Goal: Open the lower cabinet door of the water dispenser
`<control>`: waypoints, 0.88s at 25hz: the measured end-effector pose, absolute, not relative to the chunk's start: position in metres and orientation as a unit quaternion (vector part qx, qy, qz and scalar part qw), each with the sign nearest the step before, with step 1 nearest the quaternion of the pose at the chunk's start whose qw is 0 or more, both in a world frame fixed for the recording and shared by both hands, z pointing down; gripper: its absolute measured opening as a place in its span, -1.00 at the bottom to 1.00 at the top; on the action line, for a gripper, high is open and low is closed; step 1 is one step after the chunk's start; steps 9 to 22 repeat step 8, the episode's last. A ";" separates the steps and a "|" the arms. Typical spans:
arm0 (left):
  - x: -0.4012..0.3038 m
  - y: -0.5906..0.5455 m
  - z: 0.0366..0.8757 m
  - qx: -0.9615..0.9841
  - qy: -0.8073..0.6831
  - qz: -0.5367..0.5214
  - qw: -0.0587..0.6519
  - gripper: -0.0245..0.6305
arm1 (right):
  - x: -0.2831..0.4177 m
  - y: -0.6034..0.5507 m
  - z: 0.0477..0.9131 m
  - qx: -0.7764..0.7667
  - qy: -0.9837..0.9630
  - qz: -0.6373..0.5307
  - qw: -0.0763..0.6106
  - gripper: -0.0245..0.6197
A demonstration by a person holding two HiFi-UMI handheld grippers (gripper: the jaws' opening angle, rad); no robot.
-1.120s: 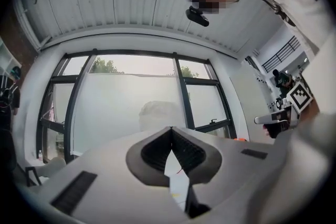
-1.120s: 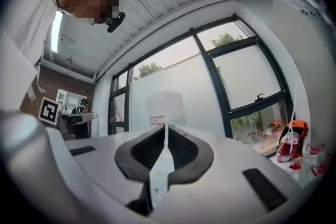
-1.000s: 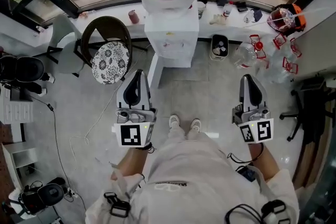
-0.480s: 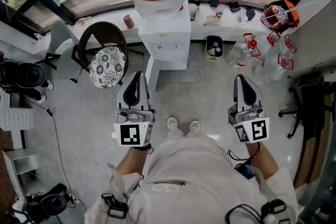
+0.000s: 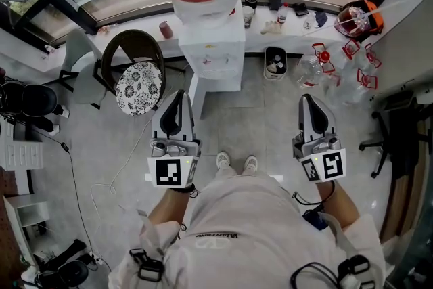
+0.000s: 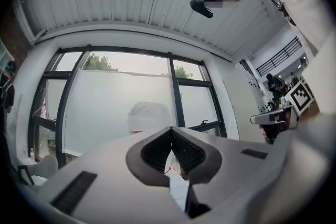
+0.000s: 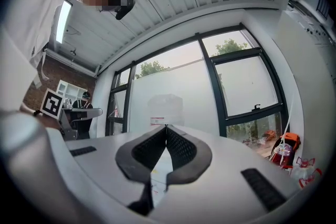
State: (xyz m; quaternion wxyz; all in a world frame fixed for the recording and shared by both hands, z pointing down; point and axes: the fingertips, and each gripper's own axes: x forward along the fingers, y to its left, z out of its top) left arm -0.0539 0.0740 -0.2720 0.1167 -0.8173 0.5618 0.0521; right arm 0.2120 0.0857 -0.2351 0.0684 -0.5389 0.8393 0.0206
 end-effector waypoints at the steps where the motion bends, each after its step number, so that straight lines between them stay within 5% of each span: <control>1: -0.053 0.074 -0.272 -0.818 0.561 0.052 0.117 -0.92 | 0.211 0.086 -0.235 -0.538 0.840 0.020 0.069 -0.87; 22: -0.051 0.073 -0.275 -0.820 0.556 0.055 0.123 -0.92 | 0.206 0.085 -0.235 -0.535 0.842 0.021 0.068 -0.87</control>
